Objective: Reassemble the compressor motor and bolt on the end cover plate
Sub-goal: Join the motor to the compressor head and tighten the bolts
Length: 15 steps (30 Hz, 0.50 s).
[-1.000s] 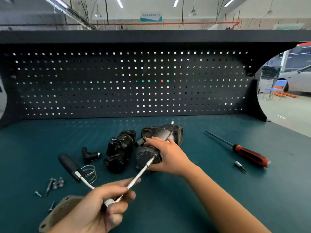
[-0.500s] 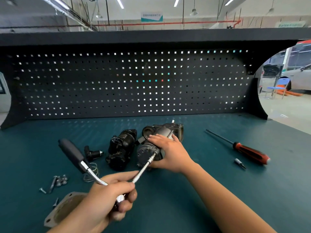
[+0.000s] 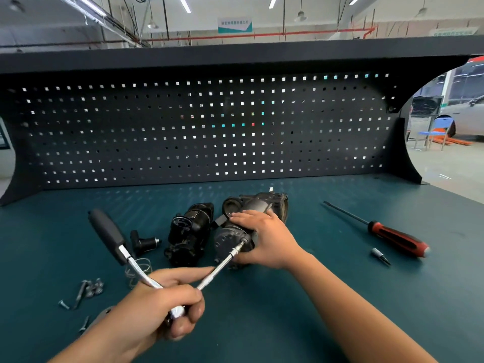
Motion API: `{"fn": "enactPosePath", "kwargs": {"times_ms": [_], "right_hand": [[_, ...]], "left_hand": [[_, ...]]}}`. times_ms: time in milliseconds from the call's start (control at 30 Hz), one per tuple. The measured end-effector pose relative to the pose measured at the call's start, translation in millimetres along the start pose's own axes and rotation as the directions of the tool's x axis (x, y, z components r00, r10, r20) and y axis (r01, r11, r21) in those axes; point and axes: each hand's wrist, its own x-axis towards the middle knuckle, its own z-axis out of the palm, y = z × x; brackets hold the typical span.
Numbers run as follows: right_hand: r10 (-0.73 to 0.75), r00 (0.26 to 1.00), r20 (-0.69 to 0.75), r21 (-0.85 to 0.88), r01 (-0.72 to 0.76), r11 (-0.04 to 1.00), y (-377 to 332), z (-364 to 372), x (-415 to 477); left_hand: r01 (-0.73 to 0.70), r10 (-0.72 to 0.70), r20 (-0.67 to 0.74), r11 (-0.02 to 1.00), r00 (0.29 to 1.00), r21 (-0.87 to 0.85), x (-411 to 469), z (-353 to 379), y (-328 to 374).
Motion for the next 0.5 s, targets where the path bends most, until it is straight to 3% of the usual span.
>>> {"fn": "enactPosePath", "kwargs": {"times_ms": [133,300,500], "right_hand": [[-0.01,1.0,-0.014,0.0,0.01,1.0,1,1,0],[0.003,1.0,-0.009,-0.006,-0.003,1.0,1,1,-1],[0.05,0.999,0.014,0.053,-0.05,0.997,-1,3,-2]], "left_hand": [[-0.013,0.012,0.025,1.0,1.0,0.017,-2,1,2],[0.039,-0.036,0.034,0.996,0.999,-0.083,-2,1,-6],[0.134,-0.085,0.203,0.961,0.975,-0.242,-3,-6,-8]]}}
